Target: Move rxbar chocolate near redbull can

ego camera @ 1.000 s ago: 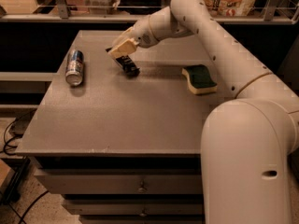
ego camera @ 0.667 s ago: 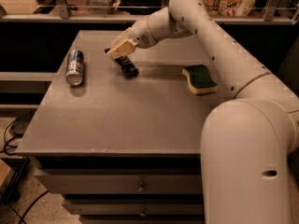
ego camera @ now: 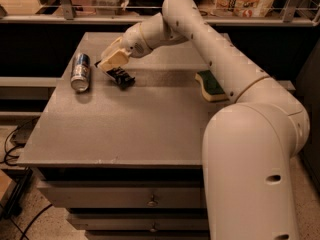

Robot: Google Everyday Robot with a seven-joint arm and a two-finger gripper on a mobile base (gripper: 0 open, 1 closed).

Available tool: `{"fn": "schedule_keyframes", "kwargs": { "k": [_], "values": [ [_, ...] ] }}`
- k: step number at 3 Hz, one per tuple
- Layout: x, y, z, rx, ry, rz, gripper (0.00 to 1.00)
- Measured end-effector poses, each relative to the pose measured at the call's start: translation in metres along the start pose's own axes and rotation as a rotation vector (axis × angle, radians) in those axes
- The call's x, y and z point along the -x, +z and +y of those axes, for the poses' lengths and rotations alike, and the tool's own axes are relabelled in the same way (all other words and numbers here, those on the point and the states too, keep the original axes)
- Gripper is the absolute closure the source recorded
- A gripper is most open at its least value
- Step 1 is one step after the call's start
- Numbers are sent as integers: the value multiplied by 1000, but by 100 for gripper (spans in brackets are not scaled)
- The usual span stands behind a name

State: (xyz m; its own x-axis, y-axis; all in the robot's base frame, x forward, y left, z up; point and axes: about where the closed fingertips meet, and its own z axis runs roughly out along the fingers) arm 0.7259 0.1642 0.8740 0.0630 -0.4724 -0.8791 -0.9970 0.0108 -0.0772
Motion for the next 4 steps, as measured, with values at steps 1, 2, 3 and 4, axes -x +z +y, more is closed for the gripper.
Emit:
{"fn": "schedule_keyframes", "kwargs": {
  "k": [1, 2, 3, 4],
  "values": [
    [4, 18, 13, 60, -4, -1, 75],
    [-1, 20, 16, 67, -5, 4, 44],
    [-4, 16, 15, 62, -14, -10, 21],
    [-4, 21, 16, 70, -13, -10, 0]
  ]
}}
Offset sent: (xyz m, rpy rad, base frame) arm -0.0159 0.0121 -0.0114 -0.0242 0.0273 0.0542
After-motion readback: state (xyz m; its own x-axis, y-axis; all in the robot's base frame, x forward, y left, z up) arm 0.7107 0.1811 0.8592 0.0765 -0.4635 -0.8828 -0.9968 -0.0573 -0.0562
